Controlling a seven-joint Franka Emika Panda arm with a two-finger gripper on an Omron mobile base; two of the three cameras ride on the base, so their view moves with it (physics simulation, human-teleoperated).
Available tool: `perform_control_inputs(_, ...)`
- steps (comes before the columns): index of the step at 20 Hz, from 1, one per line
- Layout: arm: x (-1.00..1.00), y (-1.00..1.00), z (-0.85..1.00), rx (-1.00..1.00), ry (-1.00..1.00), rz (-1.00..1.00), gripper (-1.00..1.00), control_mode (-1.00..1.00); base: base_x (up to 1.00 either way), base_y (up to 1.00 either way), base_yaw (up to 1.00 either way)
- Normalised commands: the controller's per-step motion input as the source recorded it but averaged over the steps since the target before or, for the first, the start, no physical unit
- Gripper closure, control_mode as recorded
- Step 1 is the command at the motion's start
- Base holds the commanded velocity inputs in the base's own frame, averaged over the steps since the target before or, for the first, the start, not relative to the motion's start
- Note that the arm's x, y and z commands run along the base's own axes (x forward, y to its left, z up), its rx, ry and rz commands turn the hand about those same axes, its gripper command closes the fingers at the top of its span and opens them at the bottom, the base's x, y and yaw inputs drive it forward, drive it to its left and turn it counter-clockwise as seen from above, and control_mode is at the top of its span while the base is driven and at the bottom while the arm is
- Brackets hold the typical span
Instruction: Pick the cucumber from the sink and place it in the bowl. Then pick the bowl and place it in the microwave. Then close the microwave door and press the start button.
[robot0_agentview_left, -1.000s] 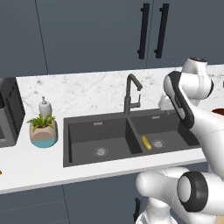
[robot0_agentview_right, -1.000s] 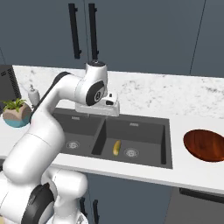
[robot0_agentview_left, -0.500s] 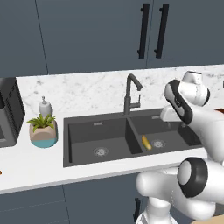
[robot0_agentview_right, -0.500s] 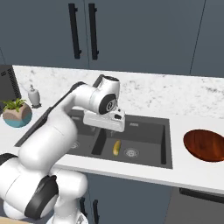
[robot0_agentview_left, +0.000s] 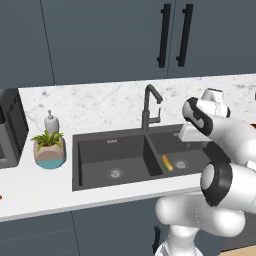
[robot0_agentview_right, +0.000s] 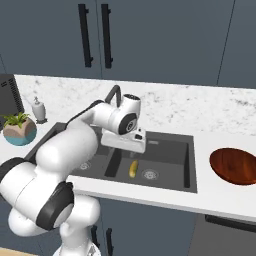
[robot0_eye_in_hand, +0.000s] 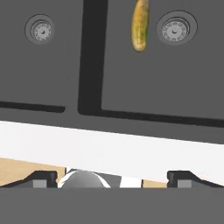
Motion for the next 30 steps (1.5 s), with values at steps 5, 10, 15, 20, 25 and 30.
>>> perform_control_inputs(5,0.38,0.00,-0.45,-0.06,-0.22,0.04,-1.00,-1.00,0.00,0.00,0.00)
perform_control_inputs(10,0.29,-0.01,-0.37,-0.03,-0.12,0.03,-1.00,-1.00,0.00,0.00,0.00)
perform_control_inputs(15,0.35,-0.05,-0.27,0.00,0.00,0.00,-1.00,-1.00,0.00,0.00,0.00)
perform_control_inputs(20,0.11,-0.11,-0.28,0.00,0.00,0.00,-1.00,-1.00,0.00,0.00,0.00)
perform_control_inputs(25,0.03,-0.07,-0.26,0.00,0.00,0.00,-1.00,-1.00,0.00,0.00,0.00)
perform_control_inputs(30,0.23,0.00,-0.21,0.00,0.00,0.00,-1.00,-1.00,0.00,0.00,0.00)
